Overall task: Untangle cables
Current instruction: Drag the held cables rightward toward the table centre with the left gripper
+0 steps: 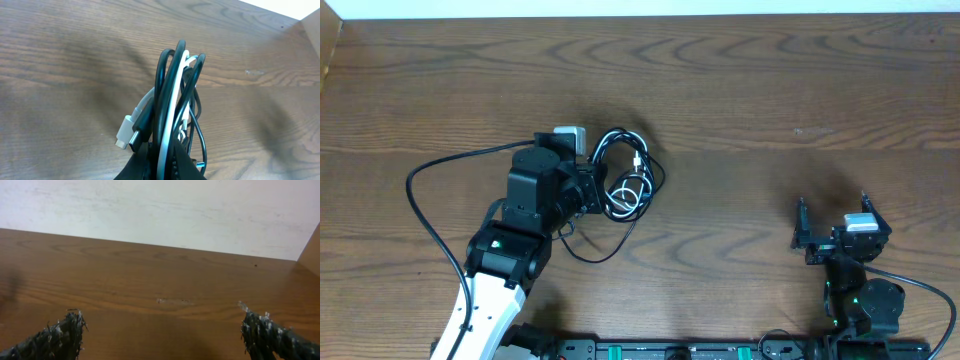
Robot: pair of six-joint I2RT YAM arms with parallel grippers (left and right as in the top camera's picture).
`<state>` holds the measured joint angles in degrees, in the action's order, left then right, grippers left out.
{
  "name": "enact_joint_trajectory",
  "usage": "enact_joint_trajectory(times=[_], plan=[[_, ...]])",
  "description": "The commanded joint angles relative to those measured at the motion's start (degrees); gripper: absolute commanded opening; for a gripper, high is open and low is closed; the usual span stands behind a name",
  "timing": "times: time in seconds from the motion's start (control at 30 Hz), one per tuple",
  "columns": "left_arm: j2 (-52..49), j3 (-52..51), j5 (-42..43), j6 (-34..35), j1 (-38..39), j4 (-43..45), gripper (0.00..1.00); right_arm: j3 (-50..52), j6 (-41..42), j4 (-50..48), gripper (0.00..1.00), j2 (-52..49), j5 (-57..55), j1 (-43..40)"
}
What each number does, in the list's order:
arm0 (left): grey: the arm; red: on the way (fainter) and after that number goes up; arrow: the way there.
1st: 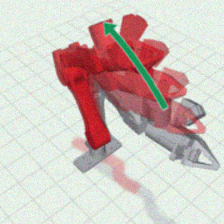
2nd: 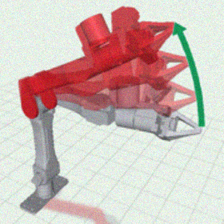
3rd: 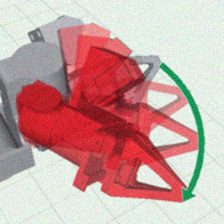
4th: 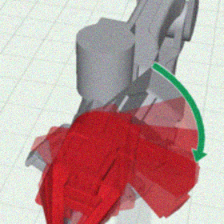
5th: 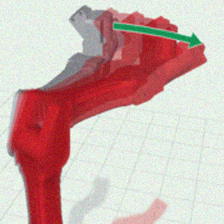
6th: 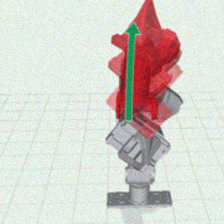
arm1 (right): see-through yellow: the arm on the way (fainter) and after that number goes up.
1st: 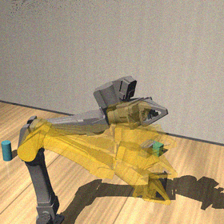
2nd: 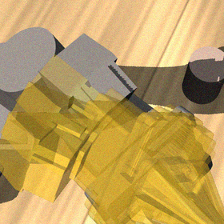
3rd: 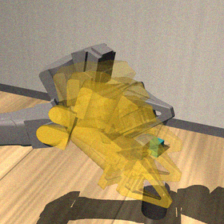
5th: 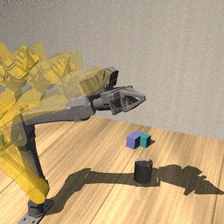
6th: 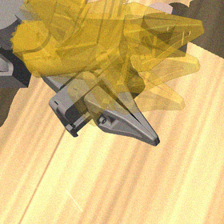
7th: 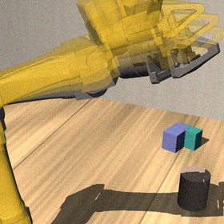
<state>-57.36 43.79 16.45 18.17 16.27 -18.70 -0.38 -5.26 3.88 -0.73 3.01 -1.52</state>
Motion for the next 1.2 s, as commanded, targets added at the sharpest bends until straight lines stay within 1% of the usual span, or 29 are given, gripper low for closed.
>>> enact_joint_trajectory(times=[0.0, 0.23, 0.43, 0.6, 0.87, 1.17], plan=[[0.7, 1.7, 1.6, -0.9, -0.1, 1.8, 0.07, 0.1, -0.6, 0.2, 0.99, 0.0, 0.3, 0.4], [0.7, 1.7, 6.3, -8.3, -0.1, 6.2, 0.07, 0.1, -0.6, 0.2, 0.99, 0.0, 0.3, 0.4], [0.7, 1.7, 15.2, -13.7, -0.1, 9.4, 0.07, 0.1, -0.6, 0.2, 0.99, 0.0, 0.3, 0.4], [0.7, 1.7, 20.5, -14.1, -0.1, 9.4, 0.08, 0.1, -0.6, 0.2, 0.99, 0.0, 0.3, 0.4], [0.7, 1.7, 26.4, -14.1, -0.1, 10.0, 0.08, 0.1, -0.6, 0.2, 0.99, 0.0, 0.3, 0.4], [0.7, 1.7, 28.2, -13.4, -0.1, 10.2, 0.07, 0.1, -0.6, 0.2, 0.99, 0.0, 0.6, 0.4]])
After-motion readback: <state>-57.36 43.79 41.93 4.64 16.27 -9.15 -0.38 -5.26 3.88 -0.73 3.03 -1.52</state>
